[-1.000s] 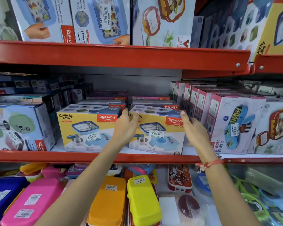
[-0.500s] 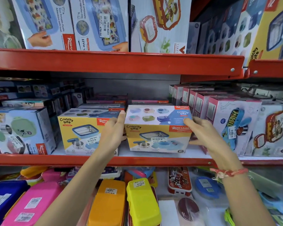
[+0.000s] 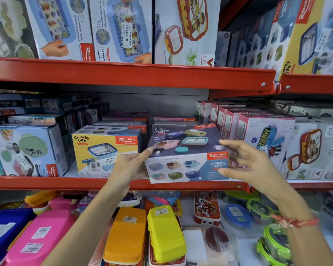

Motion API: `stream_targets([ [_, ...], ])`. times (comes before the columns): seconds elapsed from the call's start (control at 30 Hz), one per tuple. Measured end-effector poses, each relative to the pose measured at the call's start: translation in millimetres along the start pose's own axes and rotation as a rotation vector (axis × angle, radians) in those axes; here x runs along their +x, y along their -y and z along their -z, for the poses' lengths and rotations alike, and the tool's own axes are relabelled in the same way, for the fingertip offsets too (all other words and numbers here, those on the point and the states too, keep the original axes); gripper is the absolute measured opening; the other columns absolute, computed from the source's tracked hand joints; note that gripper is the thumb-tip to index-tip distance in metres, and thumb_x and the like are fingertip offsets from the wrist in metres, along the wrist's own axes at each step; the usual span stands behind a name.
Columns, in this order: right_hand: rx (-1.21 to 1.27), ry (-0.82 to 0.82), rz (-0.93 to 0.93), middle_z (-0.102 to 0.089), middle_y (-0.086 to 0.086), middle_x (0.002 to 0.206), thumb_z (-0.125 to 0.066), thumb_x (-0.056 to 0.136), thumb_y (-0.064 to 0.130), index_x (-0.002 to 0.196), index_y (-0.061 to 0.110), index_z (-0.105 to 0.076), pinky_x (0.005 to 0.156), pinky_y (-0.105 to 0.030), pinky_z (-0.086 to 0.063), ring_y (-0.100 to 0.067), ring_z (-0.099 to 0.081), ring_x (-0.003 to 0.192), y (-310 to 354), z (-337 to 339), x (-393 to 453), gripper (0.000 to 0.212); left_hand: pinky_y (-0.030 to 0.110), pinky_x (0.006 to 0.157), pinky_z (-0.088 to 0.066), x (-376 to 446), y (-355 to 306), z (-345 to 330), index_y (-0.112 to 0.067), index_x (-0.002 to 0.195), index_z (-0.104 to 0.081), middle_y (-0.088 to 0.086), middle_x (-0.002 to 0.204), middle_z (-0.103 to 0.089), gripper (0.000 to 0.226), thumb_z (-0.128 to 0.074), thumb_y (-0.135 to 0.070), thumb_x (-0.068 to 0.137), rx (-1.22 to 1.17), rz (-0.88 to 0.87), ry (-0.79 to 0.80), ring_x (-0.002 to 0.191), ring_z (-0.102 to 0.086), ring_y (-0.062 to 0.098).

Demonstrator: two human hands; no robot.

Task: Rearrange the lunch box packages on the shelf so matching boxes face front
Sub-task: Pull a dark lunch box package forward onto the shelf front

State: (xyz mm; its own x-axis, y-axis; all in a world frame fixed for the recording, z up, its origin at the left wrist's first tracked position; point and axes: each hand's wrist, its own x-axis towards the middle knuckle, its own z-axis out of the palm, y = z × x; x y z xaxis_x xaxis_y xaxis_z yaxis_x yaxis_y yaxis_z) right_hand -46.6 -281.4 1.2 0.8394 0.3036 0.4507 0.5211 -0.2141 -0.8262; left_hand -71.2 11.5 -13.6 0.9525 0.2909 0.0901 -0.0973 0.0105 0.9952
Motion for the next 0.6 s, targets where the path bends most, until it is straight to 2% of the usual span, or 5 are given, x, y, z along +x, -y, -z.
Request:
stream_targets([
  [0.1, 0.089, -0.221, -0.016, -0.075, 0.007, 0.103, -0.081, 0.066, 0.023, 0.092, 0.021, -0.075, 0.074, -0.024, -0.056, -0.003, -0.071, 0.088, -6.9, -5.2, -3.1, 0.027, 0.022, 0.067, -0.059, -5.9, 6.1, 0.1, -0.006, 0.1, -0.073, 0.003, 0.084, -0.079, 0.029, -0.07, -0.028, 0.081, 0.039, -0.063, 0.082, 0.08, -0.075, 0.015],
  [0.2, 0.13, -0.432, -0.054, -0.071, 0.007, 0.101, -0.083, 0.067, 0.016, 0.077, 0.011, -0.071, 0.072, -0.025, -0.058, 0.004, -0.069, 0.081, -18.6, -13.6, 1.5, 0.016, 0.017, 0.07, -0.057, -6.5, 13.5, -1.7, -0.006, 0.11, -0.069, 0.004, 0.093, -0.078, 0.037, -0.077, -0.016, 0.075, 0.123, -0.147, 0.085, 0.085, -0.073, 0.011],
  [0.37, 0.122, -0.389, -0.027, -0.064, 0.008, 0.109, -0.081, 0.067, -0.005, 0.105, 0.013, -0.064, 0.079, -0.019, -0.058, -0.005, -0.071, 0.092, -40.2, -25.8, 19.1, 0.045, 0.023, 0.087, -0.055, 1.8, 19.1, -5.6, -0.006, 0.13, -0.055, 0.002, 0.12, -0.066, 0.064, -0.077, 0.001, 0.07, 0.143, -0.251, 0.025, 0.098, -0.066, 0.001],
  [0.47, 0.075, -0.379, -0.026, -0.06, 0.011, 0.115, -0.08, 0.067, -0.008, 0.114, 0.015, -0.055, 0.084, -0.017, -0.055, 0.002, -0.067, 0.095, -54.8, -34.2, 31.4, 0.057, 0.009, 0.077, -0.052, 8.4, 24.1, -15.3, -0.009, 0.137, -0.046, -0.005, 0.118, -0.06, 0.074, -0.072, 0.012, 0.071, 0.169, -0.299, 0.001, 0.099, -0.061, 0.0],
  [0.6, 0.127, -0.376, -0.038, -0.06, 0.005, 0.119, -0.077, 0.069, -0.013, 0.137, 0.026, -0.041, 0.089, -0.022, -0.054, -0.009, -0.064, 0.106, -72.8, -49.3, 38.3, 0.086, 0.006, 0.072, -0.05, 25.9, 43.9, -24.2, -0.01, 0.139, -0.044, -0.012, 0.107, -0.062, 0.076, -0.067, 0.019, 0.072, 0.263, -0.302, -0.035, 0.102, -0.062, 0.009],
])
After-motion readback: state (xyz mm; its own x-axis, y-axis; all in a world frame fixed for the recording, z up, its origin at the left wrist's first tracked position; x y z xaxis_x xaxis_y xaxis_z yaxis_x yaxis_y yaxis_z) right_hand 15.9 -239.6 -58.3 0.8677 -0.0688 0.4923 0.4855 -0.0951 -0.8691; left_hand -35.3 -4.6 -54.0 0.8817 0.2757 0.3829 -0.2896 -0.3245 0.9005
